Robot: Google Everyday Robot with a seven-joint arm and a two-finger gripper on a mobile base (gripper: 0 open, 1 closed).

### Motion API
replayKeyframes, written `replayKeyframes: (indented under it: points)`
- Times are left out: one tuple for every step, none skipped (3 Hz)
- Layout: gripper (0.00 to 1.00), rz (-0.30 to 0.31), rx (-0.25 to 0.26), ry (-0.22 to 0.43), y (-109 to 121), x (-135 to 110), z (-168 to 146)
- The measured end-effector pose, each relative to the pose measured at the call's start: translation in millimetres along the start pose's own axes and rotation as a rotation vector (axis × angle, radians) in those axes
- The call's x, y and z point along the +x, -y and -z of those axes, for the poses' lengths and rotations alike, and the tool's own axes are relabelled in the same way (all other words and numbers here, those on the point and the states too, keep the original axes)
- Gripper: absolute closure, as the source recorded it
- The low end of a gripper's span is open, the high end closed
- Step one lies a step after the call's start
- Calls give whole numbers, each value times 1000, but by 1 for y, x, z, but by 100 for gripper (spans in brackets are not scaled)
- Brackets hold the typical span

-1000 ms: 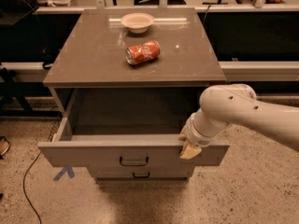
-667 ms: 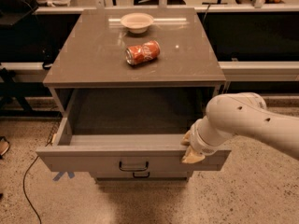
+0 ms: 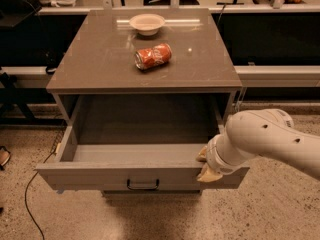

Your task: Open top drawer

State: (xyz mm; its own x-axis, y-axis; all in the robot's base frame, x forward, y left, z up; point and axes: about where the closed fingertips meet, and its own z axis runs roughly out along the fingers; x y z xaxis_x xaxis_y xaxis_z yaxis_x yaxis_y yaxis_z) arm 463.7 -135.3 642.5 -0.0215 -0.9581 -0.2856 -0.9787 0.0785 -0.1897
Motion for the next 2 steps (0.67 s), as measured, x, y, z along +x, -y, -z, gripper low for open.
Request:
replayKeyframes:
  points:
    - [100, 1, -24, 0, -15, 5, -3]
    - [100, 1, -24, 0, -15, 5, -1]
